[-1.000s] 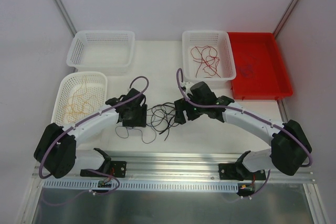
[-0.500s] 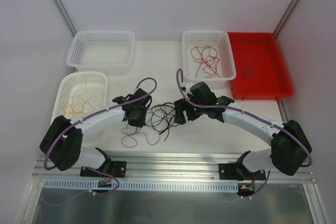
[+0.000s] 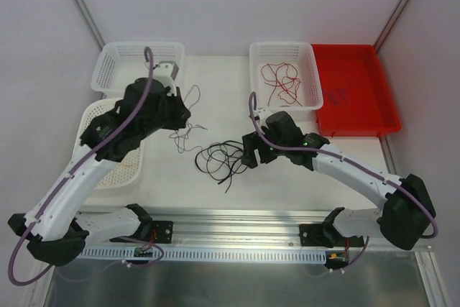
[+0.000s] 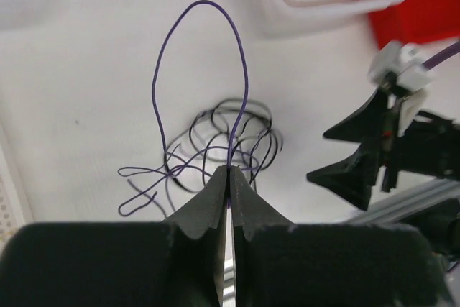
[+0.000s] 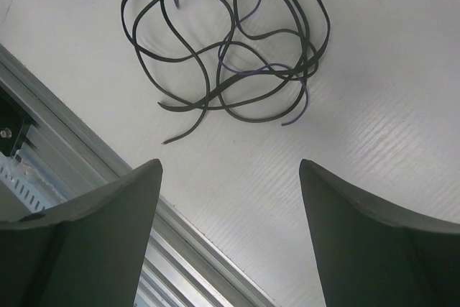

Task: Untangle the cables

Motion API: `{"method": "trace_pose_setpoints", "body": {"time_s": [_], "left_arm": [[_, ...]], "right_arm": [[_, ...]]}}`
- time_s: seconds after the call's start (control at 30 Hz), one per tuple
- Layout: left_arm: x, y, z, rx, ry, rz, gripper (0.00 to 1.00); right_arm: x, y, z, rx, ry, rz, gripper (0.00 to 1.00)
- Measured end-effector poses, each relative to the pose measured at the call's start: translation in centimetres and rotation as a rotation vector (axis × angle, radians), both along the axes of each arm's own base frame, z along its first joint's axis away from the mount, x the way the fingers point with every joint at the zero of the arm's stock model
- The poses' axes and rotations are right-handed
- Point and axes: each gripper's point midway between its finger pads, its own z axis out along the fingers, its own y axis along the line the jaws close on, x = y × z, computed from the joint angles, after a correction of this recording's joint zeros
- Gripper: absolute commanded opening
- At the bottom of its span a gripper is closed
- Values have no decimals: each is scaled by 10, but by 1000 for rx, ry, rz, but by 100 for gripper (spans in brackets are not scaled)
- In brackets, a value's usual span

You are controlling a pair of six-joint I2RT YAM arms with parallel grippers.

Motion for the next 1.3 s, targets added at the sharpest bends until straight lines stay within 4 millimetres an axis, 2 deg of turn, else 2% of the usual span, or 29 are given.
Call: {"method": "trace_pose_setpoints", "body": {"time_s": [0.07,0.1,0.13,0.2,0.3,0.47,0.5,0.6,0.73,0.8,0.93,1.13,1.3], "left_arm": [[-2,7,46,-58,-105,14,0],[-3,11,61,-74,-144,20,0],[-5,15,74,-87,-178,25,0],[-7,18,86,-102,-205,26,0],[-4,8,76,-94,-163,5,0],[11,-19,24,-45,5,-27,0],[11,-23,14,-38,37,-31,0],[10,-26,15,-66,51,-23,0],[7,-28,23,-125,51,-6,0],[5,-30,28,-157,50,-3,0],[2,-31,31,-201,51,7,0],[0,-31,31,-230,58,17,0],[1,-33,32,-250,55,24,0]], "right_arm": [[1,-2,8,9,-23,-8,81],[1,-3,11,16,-36,-11,81],[1,-4,16,23,-49,-16,81],[0,-7,24,40,-72,-20,81],[-2,-7,37,72,-100,-17,81],[-9,-4,67,158,-157,14,81],[-12,0,79,199,-180,32,81],[-14,12,94,276,-200,66,80],[-15,38,107,380,-207,122,79],[-15,54,106,416,-193,148,79],[-12,81,93,452,-147,170,79],[-1,107,73,489,-89,166,75],[8,128,68,538,-58,165,68]]}}
